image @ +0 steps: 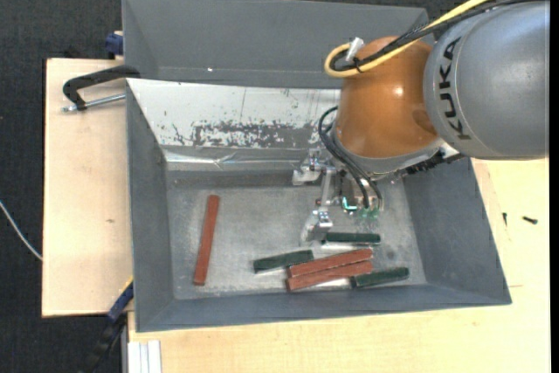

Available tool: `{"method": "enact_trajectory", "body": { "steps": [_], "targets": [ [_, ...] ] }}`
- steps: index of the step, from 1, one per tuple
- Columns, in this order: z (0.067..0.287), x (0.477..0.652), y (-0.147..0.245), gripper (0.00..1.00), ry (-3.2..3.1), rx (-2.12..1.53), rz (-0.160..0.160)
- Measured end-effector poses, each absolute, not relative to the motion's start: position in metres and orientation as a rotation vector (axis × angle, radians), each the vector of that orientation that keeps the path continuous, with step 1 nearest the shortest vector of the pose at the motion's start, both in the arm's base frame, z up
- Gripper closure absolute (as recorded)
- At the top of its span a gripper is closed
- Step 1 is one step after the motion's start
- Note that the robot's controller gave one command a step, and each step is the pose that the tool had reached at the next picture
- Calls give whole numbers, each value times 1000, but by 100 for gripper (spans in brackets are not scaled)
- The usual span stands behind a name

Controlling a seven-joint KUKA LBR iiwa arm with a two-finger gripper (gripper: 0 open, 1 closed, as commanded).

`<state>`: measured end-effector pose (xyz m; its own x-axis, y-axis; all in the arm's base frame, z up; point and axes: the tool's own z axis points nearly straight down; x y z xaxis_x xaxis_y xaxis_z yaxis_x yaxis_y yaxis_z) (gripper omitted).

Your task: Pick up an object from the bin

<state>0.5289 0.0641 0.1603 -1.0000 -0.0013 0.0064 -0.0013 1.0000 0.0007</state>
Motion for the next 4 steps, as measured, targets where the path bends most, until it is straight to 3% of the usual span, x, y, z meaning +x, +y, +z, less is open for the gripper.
{"method": "enact_trajectory", "body": {
  "steps": [1,2,3,4],
  "targets": [
    [164,531,64,0,-3143,0,-2],
    [128,525,39,0,-3143,240,-4],
    [107,499,-16,0,-3105,447,-2],
    [122,509,-26,0,-3116,434,0]
  ]
}}
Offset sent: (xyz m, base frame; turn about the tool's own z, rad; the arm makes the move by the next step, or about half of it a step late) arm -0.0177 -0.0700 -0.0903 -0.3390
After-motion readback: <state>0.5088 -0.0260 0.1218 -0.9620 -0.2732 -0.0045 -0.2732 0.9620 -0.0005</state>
